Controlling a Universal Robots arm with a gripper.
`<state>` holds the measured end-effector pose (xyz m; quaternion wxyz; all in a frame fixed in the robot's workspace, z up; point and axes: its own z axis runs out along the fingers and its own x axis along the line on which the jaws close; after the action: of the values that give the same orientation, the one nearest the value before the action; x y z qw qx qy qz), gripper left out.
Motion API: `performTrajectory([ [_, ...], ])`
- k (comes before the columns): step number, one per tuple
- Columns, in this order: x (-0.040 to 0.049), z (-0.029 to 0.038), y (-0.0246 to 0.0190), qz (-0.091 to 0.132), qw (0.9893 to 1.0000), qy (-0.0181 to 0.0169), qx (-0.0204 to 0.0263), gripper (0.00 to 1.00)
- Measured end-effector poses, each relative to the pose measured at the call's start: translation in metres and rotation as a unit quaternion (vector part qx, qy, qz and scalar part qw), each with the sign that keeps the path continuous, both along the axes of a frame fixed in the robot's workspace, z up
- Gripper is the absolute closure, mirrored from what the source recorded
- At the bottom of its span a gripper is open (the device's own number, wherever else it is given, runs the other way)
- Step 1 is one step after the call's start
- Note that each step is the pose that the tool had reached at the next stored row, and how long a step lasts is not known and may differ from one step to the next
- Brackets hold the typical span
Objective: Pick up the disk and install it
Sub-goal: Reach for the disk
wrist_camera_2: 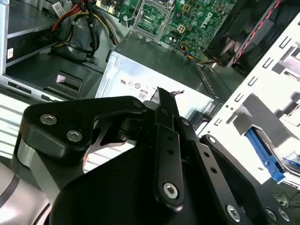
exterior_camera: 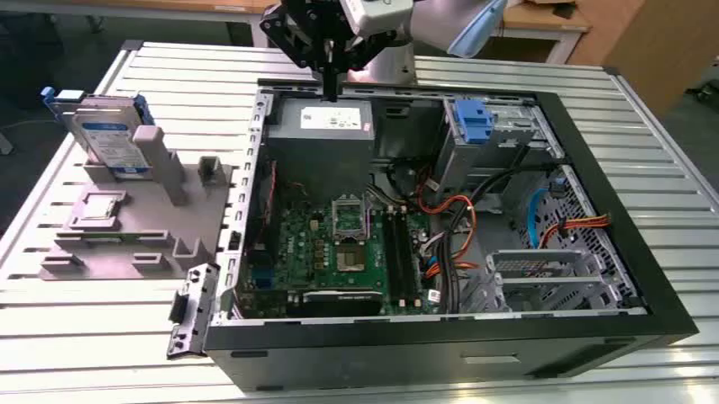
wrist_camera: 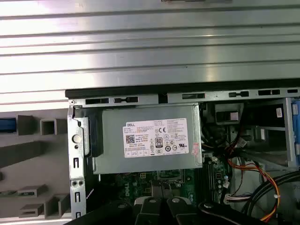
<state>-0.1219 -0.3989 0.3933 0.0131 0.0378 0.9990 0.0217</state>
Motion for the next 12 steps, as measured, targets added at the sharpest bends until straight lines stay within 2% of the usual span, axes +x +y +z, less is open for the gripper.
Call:
performTrajectory([
  [12,-0.0047,0.0,0.0,0.0,1.0,0.0,0.0,0.9],
])
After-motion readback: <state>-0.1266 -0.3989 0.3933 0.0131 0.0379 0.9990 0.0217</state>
